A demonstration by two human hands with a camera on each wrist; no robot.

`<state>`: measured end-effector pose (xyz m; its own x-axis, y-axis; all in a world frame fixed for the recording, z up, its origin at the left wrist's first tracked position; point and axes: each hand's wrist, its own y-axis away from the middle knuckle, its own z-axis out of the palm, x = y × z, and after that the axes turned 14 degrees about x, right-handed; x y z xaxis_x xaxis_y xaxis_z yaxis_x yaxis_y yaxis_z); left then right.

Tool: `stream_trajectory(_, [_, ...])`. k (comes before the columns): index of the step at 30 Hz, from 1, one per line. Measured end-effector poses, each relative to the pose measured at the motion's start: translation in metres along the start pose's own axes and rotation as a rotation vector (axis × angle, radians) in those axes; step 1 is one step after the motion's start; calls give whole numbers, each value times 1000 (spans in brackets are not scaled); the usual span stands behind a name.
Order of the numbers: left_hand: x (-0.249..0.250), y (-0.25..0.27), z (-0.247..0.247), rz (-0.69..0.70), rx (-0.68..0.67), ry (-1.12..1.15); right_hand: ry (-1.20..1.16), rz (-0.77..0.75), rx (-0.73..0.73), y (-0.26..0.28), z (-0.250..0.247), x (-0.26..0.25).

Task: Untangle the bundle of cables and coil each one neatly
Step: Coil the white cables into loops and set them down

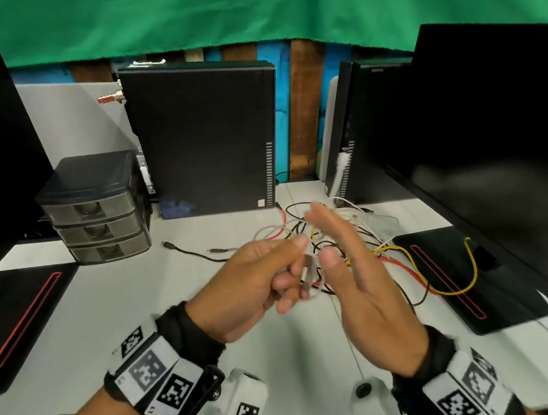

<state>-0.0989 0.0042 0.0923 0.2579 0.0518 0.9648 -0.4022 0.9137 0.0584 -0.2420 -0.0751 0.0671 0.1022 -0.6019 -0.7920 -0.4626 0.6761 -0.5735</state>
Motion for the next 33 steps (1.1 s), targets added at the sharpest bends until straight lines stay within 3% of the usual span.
stream_trajectory(3, [-10,3,6,-97,-74,81,-91,63,-77,5,9,2])
stream_trajectory(7, [-13,4,10,-130,-22,165,-145,120,-68,2,6,5])
stream_trajectory(11, [-13,2,12,-78,8,137,-146,62,-49,2,5,5])
stream_trajectory(18, [-6,-1,1,114,-78,-87,-74,-81,-17,2,3,-1])
stream_trajectory(23, [-5,-3,-2,-52,-30,175,-148,29,11,-5,-3,4])
stream_trajectory(26, [-4,-4,-7,-124,-25,181,-53,44,57,-18,-19,12])
stream_trajectory(33, [-14,-5,-5,-36,-137,12,33,77,145,-34,-36,22])
